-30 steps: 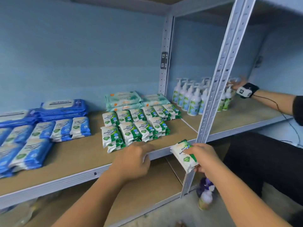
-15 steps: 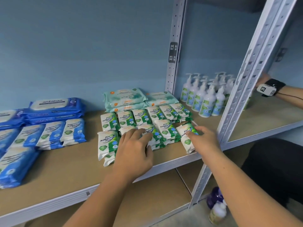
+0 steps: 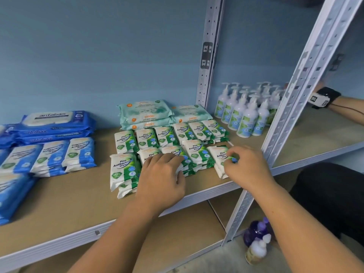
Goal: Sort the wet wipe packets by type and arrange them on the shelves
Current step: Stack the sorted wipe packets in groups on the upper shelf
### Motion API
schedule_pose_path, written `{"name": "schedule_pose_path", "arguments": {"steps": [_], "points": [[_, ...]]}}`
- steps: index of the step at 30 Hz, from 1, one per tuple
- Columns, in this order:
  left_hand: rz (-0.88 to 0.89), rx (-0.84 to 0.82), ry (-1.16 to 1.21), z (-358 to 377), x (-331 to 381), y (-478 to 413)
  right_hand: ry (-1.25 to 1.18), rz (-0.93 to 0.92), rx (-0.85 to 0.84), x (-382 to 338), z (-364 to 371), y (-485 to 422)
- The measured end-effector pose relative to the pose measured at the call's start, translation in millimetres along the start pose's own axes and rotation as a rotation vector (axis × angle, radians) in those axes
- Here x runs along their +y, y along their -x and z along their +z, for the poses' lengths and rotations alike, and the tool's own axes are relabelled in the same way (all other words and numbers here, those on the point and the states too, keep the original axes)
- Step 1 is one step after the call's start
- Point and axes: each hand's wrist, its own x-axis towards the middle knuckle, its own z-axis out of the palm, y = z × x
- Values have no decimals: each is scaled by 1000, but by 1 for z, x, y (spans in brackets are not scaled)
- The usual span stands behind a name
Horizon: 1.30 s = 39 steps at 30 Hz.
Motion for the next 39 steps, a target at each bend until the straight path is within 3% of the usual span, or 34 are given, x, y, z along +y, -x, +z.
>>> {"name": "schedule_pose_path", "arguments": {"steps": [4,9,23,35,39], "points": [[2,-21,3,1,-2,2,79,-53,-254,10,-10,12],[-7,-21,12,2,-2,4,117,-126,-82,20,2,17],[-29,-9,14,5,-3,2,-97,-210,44,13,26,-4],[0,-58,-256,13,4,6,-90,-169,99,-3,47,-14],[0,-90,-269,11,3,4,-72,-156,33,1,51,-14]]}}
